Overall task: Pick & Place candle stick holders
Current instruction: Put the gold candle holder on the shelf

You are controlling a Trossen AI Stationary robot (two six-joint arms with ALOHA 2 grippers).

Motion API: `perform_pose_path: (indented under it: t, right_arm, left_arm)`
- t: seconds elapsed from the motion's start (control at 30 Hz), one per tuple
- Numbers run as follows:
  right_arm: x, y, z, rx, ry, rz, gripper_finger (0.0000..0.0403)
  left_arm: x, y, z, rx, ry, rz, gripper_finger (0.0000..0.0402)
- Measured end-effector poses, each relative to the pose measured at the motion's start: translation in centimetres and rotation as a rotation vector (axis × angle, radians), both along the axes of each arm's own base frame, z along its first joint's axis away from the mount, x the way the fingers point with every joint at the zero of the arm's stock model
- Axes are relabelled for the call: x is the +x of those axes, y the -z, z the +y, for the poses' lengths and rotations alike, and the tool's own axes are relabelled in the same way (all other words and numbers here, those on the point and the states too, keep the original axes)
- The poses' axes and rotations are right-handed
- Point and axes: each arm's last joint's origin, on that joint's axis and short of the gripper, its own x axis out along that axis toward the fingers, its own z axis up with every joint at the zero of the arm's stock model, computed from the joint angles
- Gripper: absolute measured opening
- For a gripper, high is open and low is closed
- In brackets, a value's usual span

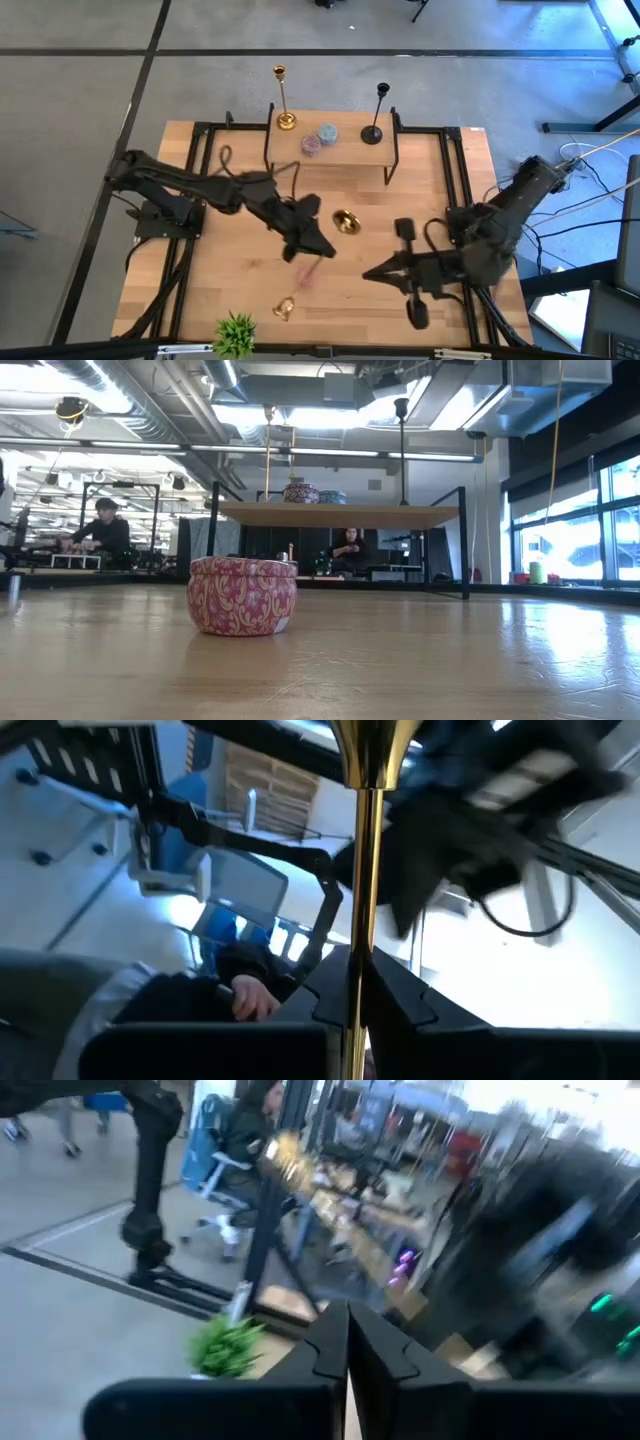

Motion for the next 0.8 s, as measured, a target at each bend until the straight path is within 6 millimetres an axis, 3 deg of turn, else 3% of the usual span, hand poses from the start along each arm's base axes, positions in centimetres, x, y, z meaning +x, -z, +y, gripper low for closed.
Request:
perform_pose_path:
  t: [0.13, 0.37, 0.53, 0.8]
  right_arm:
    - [-0.9, -1.4, -0.1, -0.164, 0.047, -0.008, 0.0029]
    - [-0.5, -0.1, -0.2, -0.406, 0.224, 0.064, 0.0118]
    - [0.3, 1.1, 0.9, -0.498, 0.214, 0.077, 0.0180]
    - [1.8, 2.1, 2.6, -0.589, 0.229, 0.037, 0.0206]
  left_arm:
    - [2.1, 1.6, -1.0, -0.067, -0.051, -0.008, 0.0012]
    - [3.1, 2.0, -1.1, -0.082, -0.166, -0.069, 0.0012]
    - [3.2, 1.8, -0.8, -0.060, -0.208, -0.084, 0.0012]
    - [3.2, 1.3, -0.7, -0.037, -0.247, -0.090, 0.0014]
